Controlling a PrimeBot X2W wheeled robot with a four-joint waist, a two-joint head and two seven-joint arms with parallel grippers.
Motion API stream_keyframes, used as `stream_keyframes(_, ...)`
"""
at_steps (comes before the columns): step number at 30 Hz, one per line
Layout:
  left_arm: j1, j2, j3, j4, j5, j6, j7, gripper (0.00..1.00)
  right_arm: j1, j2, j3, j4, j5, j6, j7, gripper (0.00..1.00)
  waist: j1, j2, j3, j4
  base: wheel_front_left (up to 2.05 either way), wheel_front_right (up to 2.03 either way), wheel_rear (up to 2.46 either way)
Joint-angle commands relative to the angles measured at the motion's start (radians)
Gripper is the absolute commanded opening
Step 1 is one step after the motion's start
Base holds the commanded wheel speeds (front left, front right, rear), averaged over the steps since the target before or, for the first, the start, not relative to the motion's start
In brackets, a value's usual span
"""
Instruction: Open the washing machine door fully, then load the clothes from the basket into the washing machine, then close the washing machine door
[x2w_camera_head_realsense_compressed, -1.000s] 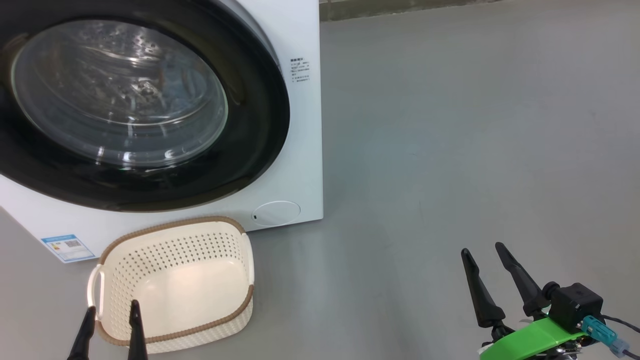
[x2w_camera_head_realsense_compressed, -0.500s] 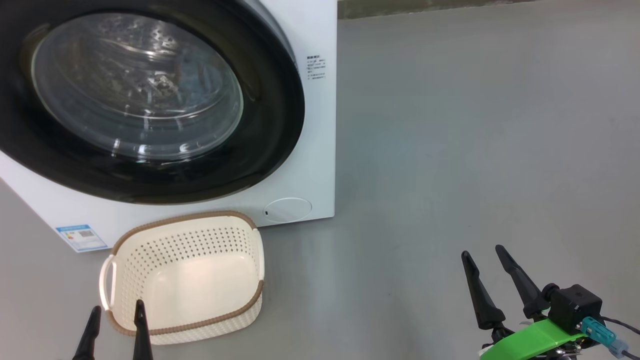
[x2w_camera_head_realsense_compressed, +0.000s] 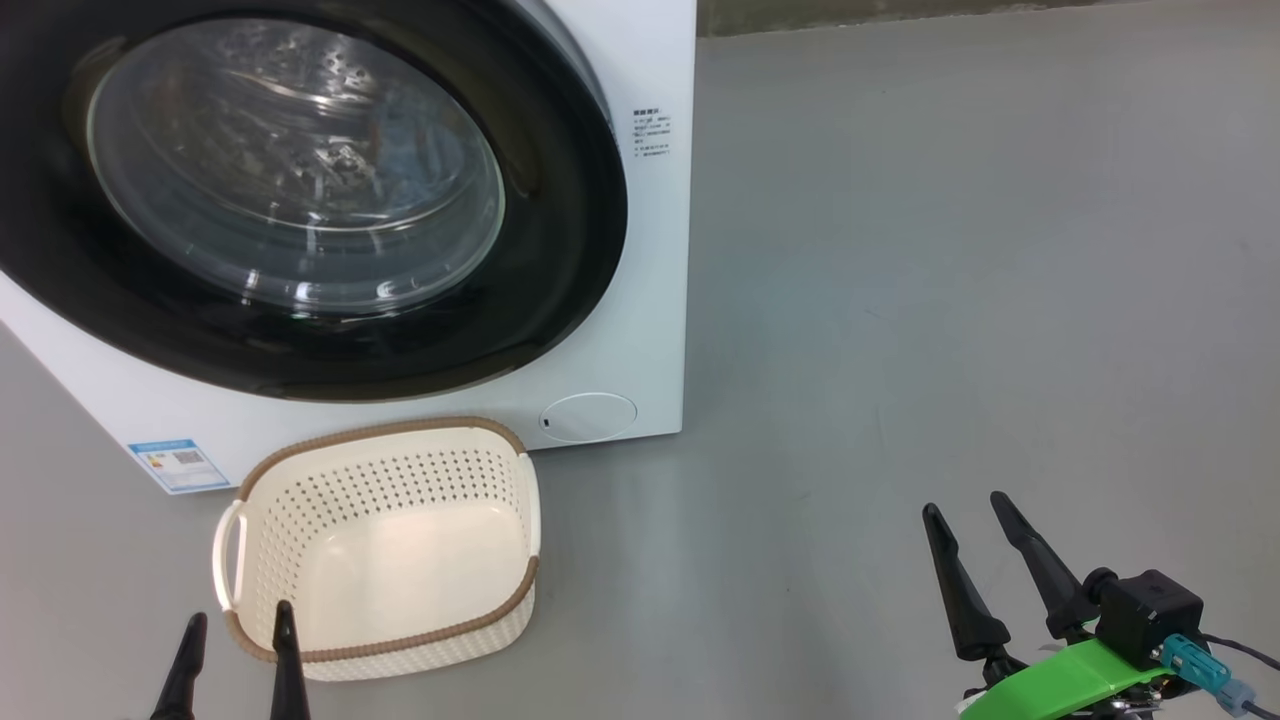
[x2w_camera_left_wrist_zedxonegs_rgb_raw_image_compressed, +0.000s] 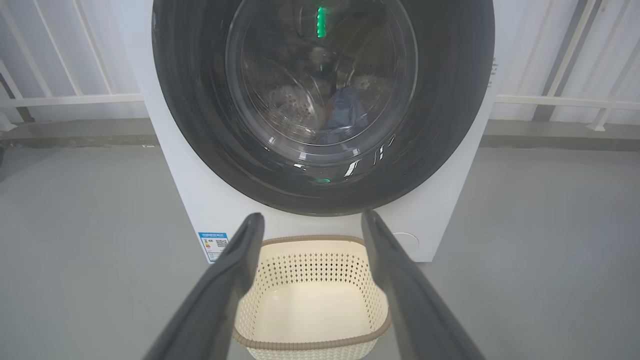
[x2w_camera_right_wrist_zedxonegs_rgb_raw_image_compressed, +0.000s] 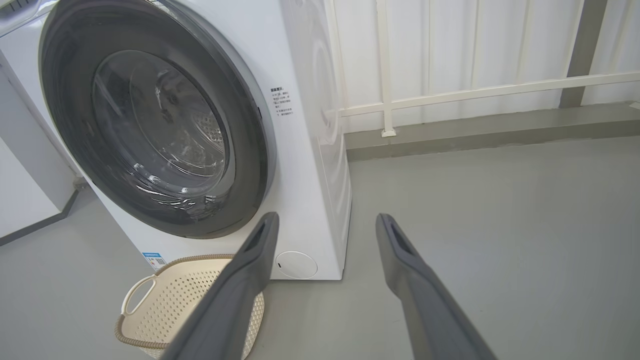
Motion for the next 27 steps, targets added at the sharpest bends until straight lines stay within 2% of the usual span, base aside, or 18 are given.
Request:
stream_keyframes(1,-0.028,0.016,0.031,-0.019,-0.005,0.004,-0.006,1.00,-0.015,-0.005,0.020,-0.021,-0.003,-0.006,-0.005,1.00,0.0000,0.0000,0.001,0.004,0.00,0.00,0.00)
stream_keyframes(15,-0.029,0.016,0.033,-0.021,-0.004,-0.013,-0.006,1.00,-0.019,-0.007,0.024,-0.019,-0.004,-0.006,-0.005,1.00,0.0000,0.0000,0.004,0.005,0.00,0.00,0.00)
stream_keyframes(16,0.000,0.000,0.001,0.000,-0.001,-0.014,0.000,0.00,0.000,0.000,0.001,0.002,0.000,0.000,0.000,0.00,0.0000,0.0000,0.004,0.005,0.00,0.00,0.00)
stream_keyframes(22,-0.007,-0.011,0.004,0.038,-0.026,-0.016,0.012,0.00,0.006,0.004,0.002,0.030,0.026,0.000,0.005,0.00,0.0001,0.0000,0.003,0.005,0.00,0.00,0.00)
stream_keyframes(27,-0.015,-0.010,0.005,0.042,-0.086,-0.021,0.029,0.00,0.005,0.004,-0.003,0.031,0.081,0.000,0.018,0.00,0.0022,0.0000,0.000,0.006,0.00,0.00,0.00)
